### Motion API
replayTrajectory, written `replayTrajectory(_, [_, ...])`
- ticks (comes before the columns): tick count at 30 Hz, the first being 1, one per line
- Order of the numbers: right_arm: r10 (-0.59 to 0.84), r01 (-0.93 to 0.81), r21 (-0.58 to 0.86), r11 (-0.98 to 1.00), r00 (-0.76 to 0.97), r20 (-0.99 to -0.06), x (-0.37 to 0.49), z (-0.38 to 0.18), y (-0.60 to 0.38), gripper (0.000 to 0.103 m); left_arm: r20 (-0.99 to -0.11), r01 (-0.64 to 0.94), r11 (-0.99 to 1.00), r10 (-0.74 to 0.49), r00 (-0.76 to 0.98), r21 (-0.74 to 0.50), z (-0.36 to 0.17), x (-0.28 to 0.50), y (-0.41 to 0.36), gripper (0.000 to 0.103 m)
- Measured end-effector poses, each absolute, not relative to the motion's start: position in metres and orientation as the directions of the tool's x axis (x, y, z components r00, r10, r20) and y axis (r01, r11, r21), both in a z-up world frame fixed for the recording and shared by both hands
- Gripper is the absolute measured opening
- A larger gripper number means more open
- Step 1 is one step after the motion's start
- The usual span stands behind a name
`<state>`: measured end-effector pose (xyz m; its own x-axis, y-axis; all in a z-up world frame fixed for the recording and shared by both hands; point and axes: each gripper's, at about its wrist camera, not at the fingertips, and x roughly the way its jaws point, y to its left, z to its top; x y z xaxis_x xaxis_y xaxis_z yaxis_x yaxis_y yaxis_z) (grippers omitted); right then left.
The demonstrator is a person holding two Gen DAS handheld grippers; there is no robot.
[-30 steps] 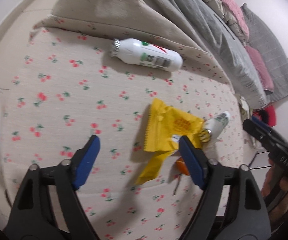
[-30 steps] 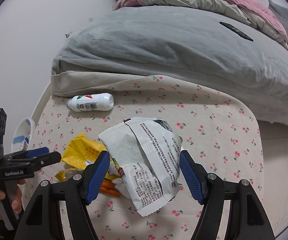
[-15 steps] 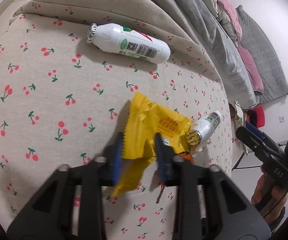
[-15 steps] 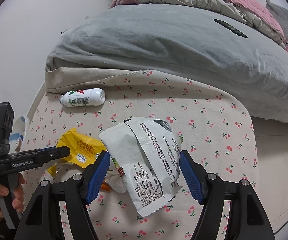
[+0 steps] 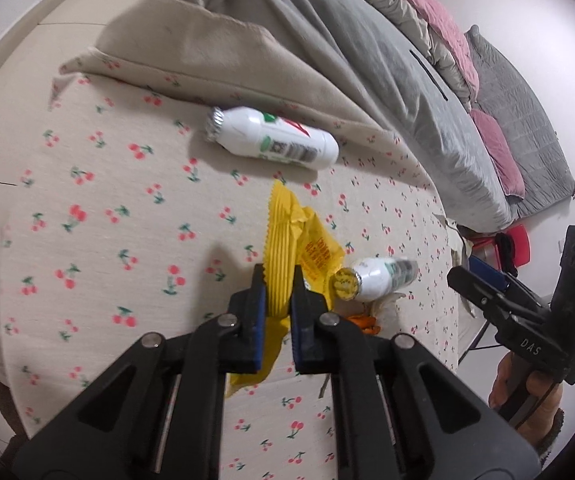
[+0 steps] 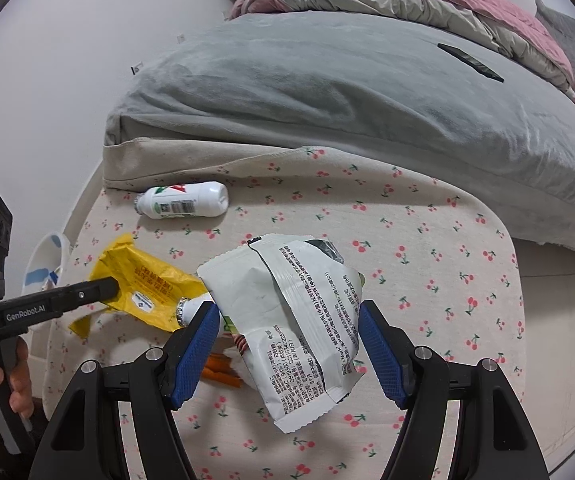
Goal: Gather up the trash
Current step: 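Grasp the yellow snack bag with the left tool and lift it, then carry wrapper and snack bag over the bin and open both tools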
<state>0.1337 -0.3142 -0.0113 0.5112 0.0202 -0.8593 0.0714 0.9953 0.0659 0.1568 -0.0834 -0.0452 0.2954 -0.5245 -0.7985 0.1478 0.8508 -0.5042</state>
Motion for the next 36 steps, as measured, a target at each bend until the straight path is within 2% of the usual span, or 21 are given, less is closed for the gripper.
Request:
replayTrajectory(11, [0.043,0.020,0.062,0.998,0.515,-0.856,0.143,-0.012,-0.287,0.072,-0.791,0.185,0.885,-0.465,0.398,-0.427,-0.019,0.152,-0.059,0.011])
replayTrajectory(36, [0.140,-0.163,0.065,0.985,0.509,-0.850,0.171,-0.020,-0.181,0.072,-0.798,0.065,0.938,-0.326,0.506,-0.342,-0.009,0.128,0.073,0.011])
